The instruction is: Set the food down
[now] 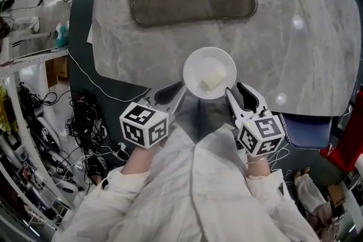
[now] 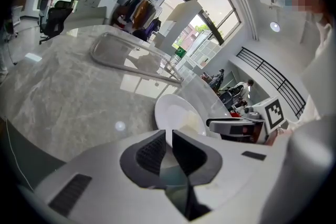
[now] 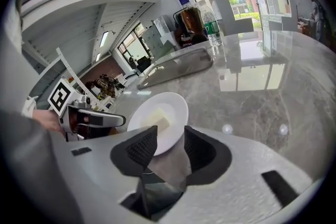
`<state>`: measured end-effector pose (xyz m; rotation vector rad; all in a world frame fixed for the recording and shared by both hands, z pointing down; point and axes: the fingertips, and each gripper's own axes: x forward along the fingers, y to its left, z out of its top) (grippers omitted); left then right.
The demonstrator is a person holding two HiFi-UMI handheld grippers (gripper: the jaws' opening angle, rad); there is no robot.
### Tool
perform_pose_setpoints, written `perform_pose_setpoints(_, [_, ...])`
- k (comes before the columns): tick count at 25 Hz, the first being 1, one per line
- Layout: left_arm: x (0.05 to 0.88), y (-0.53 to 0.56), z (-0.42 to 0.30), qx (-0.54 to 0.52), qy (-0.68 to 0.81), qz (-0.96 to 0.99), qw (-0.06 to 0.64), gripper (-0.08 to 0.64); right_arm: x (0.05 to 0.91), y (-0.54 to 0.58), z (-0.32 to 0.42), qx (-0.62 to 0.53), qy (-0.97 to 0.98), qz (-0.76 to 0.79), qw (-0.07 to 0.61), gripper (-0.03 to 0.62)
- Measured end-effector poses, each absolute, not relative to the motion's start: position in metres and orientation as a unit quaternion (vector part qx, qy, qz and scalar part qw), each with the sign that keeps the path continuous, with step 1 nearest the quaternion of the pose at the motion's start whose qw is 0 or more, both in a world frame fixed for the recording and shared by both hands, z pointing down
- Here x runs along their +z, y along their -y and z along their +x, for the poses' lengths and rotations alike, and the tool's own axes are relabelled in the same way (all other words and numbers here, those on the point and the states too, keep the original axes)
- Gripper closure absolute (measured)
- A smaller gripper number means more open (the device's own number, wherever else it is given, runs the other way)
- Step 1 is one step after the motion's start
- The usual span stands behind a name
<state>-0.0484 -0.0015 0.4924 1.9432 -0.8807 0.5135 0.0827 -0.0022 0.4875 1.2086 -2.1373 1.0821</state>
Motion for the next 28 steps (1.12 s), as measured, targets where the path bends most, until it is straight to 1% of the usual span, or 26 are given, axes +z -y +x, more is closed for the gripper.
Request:
perform_pose_setpoints(5, [0.494, 0.0, -0.044, 0.208, 0.351, 0.787, 0.463, 0.527, 0.493, 0.002, 0.083, 0.4, 0.773, 0.434, 0.233, 0.465])
perform_pose_setpoints(7, [0.495, 0.0, -0.043, 0.207, 0.351, 0.786, 0.465, 0.487, 0.496, 0.002, 0.082, 0.401, 0.772, 0.434, 0.234, 0.465])
perform_pose_setpoints(10, [0.497, 0.0, -0.043, 0.211, 0.352, 0.783, 0.468, 0.476, 0.498, 0.002, 0.081, 0.405, 0.77, 0.433, 0.236, 0.465])
perform_pose_setpoints(16, [0.502, 0.001, -0.042, 0.216, 0.354, 0.775, 0.477, 0.42, 0.5, 0.006, 0.084, 0.406, 0.768, 0.435, 0.237, 0.465])
perform_pose_setpoints(28, [0.505, 0.004, -0.041, 0.205, 0.357, 0.773, 0.482, 0.414, 0.505, 0.008, 0.085, 0.4, 0.767, 0.432, 0.256, 0.465])
